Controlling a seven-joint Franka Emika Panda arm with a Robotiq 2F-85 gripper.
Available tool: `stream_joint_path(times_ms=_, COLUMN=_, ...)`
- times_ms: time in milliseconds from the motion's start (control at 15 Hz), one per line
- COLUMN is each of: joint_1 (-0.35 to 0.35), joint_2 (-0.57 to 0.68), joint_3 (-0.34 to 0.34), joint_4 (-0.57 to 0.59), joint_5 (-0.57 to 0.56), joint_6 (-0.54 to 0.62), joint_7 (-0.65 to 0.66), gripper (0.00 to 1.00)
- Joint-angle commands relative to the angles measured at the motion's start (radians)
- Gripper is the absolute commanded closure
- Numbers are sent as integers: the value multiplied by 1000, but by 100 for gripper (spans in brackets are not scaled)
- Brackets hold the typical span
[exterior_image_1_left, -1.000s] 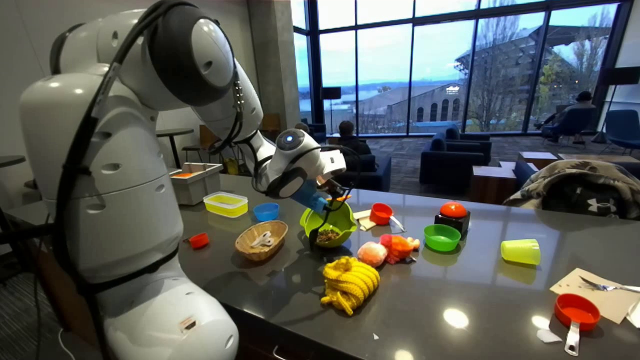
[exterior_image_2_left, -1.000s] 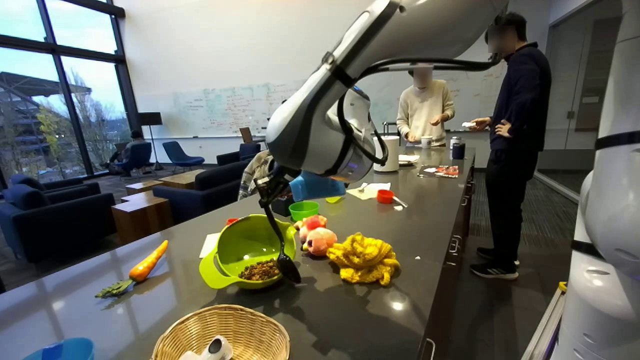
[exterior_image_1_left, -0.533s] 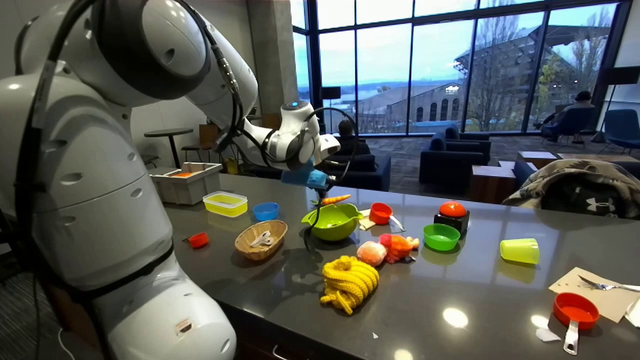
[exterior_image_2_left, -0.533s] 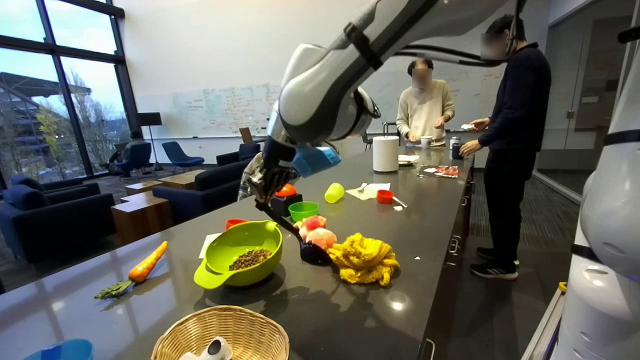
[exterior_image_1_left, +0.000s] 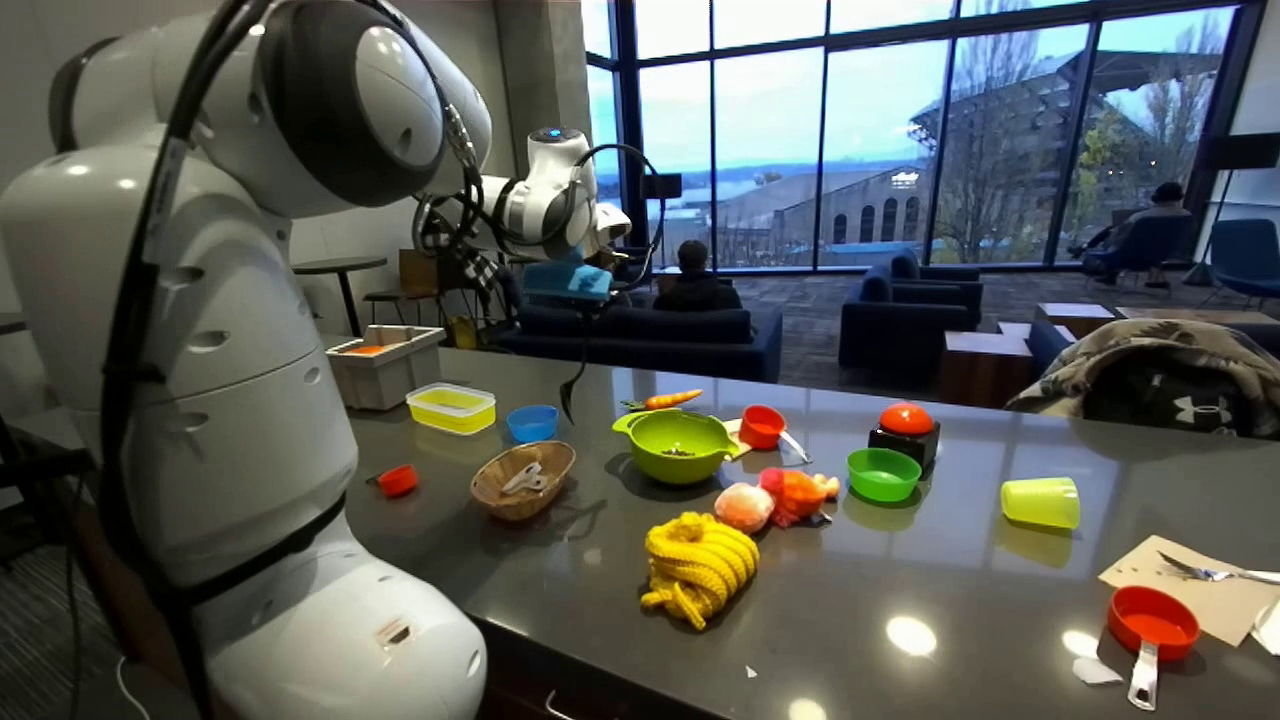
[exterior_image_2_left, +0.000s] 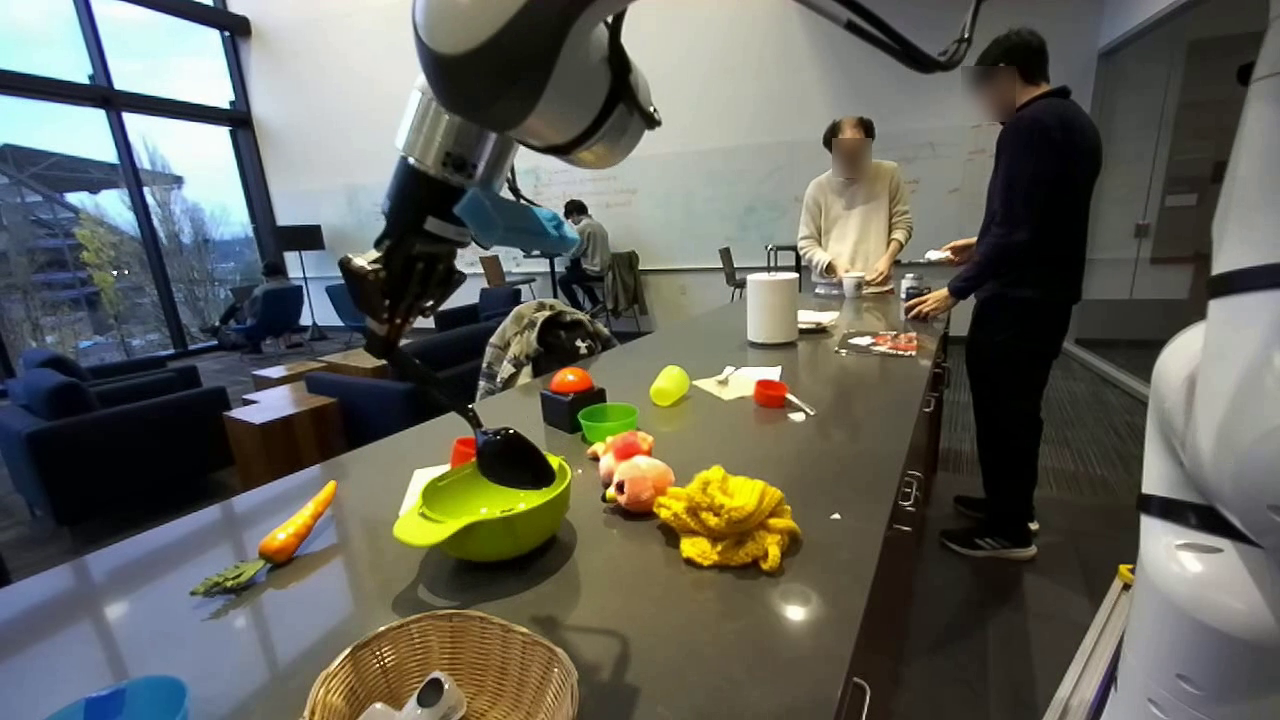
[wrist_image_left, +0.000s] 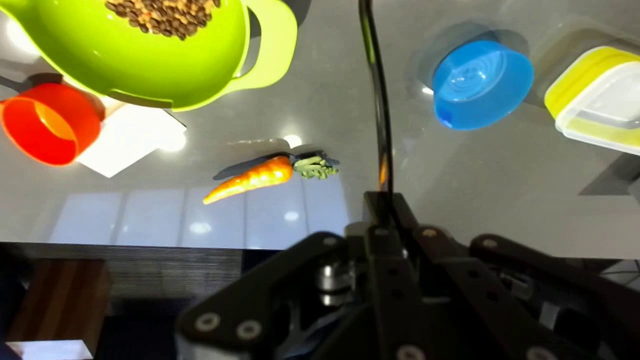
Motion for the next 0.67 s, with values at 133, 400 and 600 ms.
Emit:
stream_joint_path(times_ms=133, joint_1=20, joint_2=105, joint_3=-21, joint_4=153, joint_5=209, joint_6=-30, joint_7=-157, gripper=99)
stream_joint_path(times_ms=400, joint_1=8, joint_2=139, joint_3=-15, joint_4=214, joint_5=237, joint_6=-34, joint_7=-175, gripper=99)
stream_joint_path(times_ms=600, joint_1=-1, joint_2=152, joint_3=-15, joint_4=240, joint_5=249, joint_6=-32, joint_7=-174, gripper=99)
